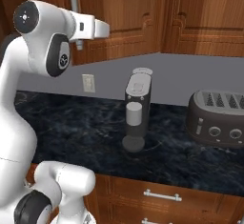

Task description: Open the cabinet and move the ladle to the pot. Then close the cabinet.

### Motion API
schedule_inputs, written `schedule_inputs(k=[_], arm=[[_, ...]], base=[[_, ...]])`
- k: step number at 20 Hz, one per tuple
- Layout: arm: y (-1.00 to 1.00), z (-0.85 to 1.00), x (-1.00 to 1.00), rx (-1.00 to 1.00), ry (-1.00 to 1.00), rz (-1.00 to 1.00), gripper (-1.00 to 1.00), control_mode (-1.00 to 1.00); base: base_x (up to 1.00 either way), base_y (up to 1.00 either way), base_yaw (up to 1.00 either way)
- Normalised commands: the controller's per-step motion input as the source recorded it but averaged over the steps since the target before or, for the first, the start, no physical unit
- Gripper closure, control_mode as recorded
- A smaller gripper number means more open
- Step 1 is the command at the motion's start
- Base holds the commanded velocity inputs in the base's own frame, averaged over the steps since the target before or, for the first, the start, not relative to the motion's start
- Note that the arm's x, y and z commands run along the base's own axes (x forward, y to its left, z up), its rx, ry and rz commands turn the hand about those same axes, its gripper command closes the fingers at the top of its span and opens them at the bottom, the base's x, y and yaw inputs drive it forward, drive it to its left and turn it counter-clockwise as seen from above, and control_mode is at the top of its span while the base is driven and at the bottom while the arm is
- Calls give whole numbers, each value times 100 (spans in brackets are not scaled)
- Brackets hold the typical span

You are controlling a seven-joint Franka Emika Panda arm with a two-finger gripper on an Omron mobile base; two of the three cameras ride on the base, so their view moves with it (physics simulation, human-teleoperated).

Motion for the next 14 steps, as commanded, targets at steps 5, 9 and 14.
schedule_inputs(k=[5, 9, 14], arm=[[-100, 0, -97, 0, 0, 0, 100, -100], [-100, 0, -73, 0, 1, 0, 100, -100], [-44, -1, -47, 1, 1, 0, -100, -100]], base=[[0, 0, 0], [0, 0, 0], [0, 0, 0]])
